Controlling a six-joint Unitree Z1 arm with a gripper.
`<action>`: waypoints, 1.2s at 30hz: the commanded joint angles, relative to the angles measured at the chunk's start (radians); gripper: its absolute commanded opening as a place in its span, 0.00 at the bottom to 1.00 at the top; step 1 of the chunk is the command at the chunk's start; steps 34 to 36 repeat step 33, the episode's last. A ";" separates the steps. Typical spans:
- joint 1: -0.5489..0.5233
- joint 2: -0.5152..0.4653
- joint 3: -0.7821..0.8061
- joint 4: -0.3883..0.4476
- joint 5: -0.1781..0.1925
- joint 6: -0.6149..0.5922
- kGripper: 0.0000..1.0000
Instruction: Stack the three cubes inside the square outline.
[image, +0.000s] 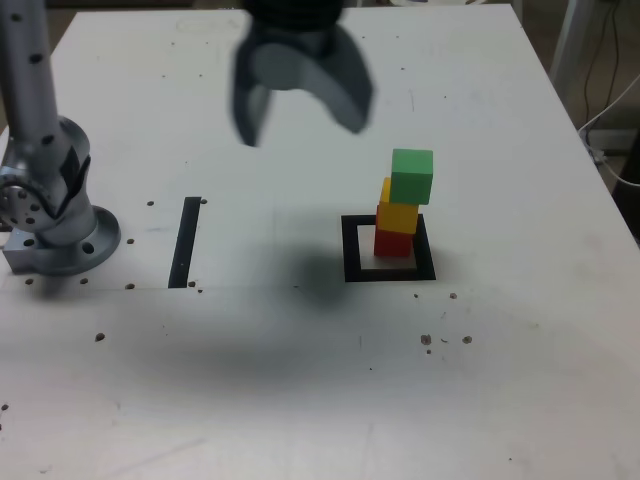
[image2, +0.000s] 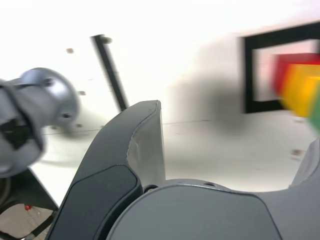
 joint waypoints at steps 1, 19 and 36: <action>-0.002 -0.049 0.088 -0.008 0.002 -0.012 1.00; -0.002 -0.271 0.620 -0.266 -0.057 -0.074 1.00; -0.002 -0.244 0.736 -0.372 -0.055 -0.071 1.00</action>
